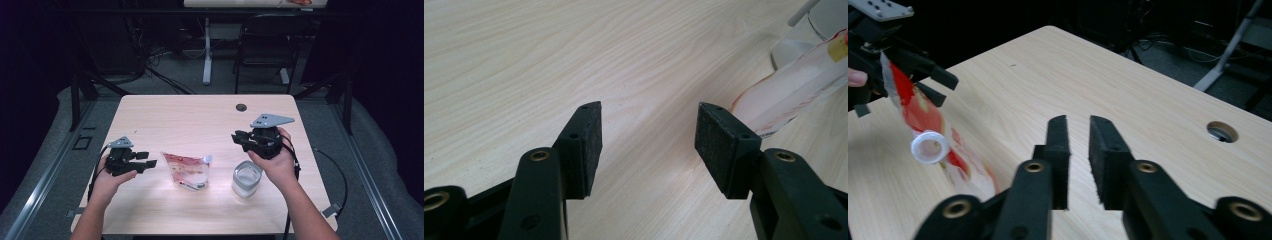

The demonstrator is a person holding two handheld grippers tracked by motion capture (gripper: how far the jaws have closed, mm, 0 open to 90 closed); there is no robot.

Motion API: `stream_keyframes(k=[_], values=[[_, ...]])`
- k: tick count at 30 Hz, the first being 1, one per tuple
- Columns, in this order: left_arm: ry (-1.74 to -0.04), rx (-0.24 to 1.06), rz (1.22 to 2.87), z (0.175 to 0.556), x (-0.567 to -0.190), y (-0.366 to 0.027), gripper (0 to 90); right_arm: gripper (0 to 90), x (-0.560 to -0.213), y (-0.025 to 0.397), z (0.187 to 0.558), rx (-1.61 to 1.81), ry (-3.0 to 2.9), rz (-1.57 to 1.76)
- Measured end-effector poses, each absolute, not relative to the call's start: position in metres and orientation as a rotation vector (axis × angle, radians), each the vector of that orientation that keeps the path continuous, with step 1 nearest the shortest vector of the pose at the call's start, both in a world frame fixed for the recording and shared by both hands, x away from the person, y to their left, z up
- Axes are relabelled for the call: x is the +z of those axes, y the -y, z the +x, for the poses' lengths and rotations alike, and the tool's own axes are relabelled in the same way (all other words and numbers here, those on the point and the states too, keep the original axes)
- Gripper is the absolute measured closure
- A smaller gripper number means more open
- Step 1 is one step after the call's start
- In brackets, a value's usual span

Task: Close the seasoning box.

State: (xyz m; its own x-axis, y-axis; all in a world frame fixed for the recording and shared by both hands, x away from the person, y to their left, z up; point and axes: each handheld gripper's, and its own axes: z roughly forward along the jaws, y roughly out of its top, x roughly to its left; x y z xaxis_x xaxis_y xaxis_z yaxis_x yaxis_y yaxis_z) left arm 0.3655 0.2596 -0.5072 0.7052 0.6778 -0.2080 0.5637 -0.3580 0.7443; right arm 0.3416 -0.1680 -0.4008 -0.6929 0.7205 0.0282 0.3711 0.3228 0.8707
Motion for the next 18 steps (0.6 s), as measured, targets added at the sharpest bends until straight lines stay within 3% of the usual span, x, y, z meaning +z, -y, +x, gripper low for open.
stream_keyframes(k=[6,18], values=[[-0.947,0.168,2.055,0.364,-0.507,-0.261,44.8,90.0,-0.402,0.18,0.342,1.3,-2.188,1.003],[-0.956,0.17,2.046,0.363,-0.506,-0.262,44.4,90.0,-0.404,0.208,0.342,1.267,-2.132,1.104]])
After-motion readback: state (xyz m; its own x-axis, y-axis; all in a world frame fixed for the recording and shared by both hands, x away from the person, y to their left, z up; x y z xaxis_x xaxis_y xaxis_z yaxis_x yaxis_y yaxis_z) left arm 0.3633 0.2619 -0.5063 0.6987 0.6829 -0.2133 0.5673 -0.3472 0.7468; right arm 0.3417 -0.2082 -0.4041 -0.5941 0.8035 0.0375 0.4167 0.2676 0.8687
